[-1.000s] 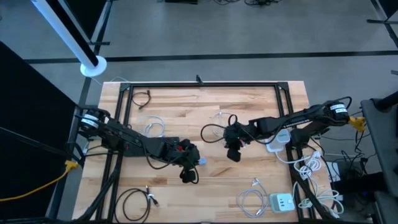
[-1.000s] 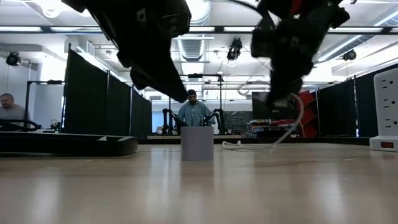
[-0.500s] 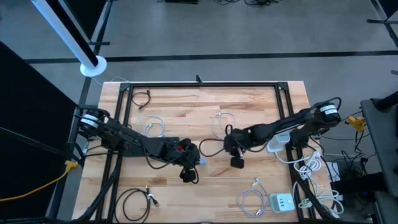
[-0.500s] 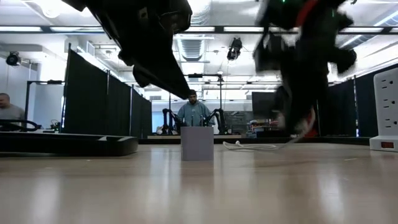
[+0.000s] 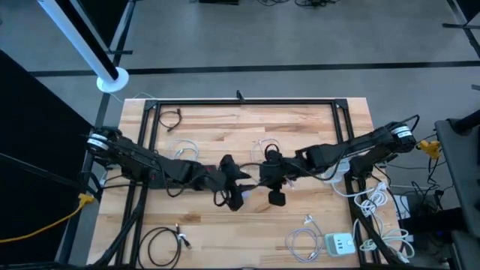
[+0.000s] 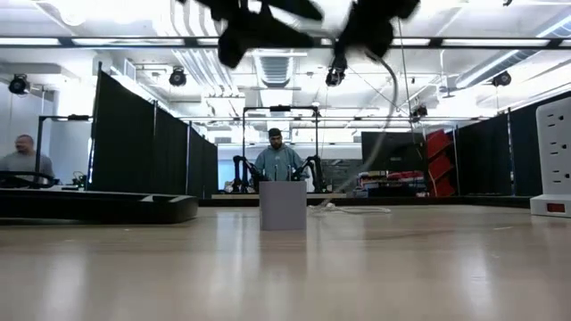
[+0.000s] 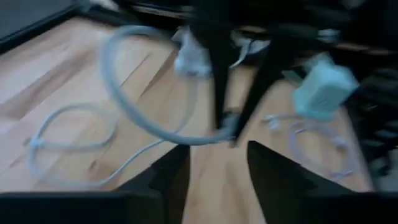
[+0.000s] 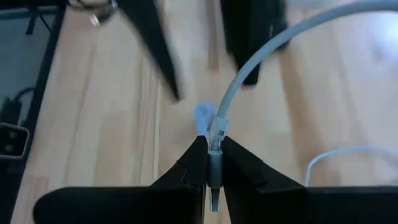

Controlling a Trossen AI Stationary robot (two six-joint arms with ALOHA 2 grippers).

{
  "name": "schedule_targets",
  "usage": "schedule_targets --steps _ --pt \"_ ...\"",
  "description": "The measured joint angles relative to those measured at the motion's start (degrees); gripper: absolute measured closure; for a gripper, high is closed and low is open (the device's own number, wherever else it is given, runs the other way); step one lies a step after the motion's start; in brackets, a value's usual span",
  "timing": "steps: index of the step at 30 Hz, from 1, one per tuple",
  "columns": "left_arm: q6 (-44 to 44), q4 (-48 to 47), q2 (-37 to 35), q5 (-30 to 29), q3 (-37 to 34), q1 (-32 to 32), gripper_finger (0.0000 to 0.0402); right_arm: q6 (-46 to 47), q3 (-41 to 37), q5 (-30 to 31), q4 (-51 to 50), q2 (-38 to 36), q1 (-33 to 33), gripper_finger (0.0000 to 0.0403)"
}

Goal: Insert USB
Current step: Insert the white charger cable into the white charger adapter

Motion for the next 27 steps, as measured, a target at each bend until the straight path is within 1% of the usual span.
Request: schedule_targets --steps 3,6,8,10,11,13,15,17,18,21,27 --pt "0.0 0.1 -2.8 -0.3 0.0 0.2 0.0189 -2.1 3.4 0.4 -0.1 0.0 0.0 0.0384" --pt "1.0 0.3 -4.4 -2.0 0.0 0.3 0.0167 -3.1 5.2 0.4 0.2 0.0 0.0 0.0384" --pt "2.1 0.3 -5.2 -2.3 0.0 0.3 0.0163 -3.1 5.6 0.5 0.2 0.0 0.0 0.0384" --pt "2.7 0.6 -5.7 -2.3 0.0 0.3 0.0171 -3.1 5.6 0.5 0.3 0.0 0.0 0.0384" --pt "2.8 0.6 -5.9 -2.4 0.0 0.3 0.0182 -3.1 5.6 0.5 0.3 0.0 0.0 0.0384" --pt "2.8 0.6 -6.0 -2.0 0.0 0.3 0.0219 -3.1 5.6 0.5 0.3 0.0 0.0 0.0384" --pt "3.1 0.5 -6.1 -1.5 0.0 0.3 0.0278 -3.0 5.6 0.5 0.3 0.0 0.0 0.0384" --pt "3.7 0.4 -6.2 -0.3 0.0 0.3 0.0354 -3.0 5.6 0.5 0.3 0.0 0.0 0.0384" --pt "3.9 0.5 -6.3 0.0 0.0 0.3 0.0377 -3.0 5.6 0.6 0.3 0.0 0.0 0.0384" --pt "4.1 0.5 -6.3 0.0 0.0 0.3 0.0394 -2.9 5.6 0.6 0.3 0.0 0.0 0.0384" --pt "4.1 0.4 -6.4 0.0 0.0 0.3 0.04 -2.9 5.6 0.5 0.4 0.0 0.0 0.038"
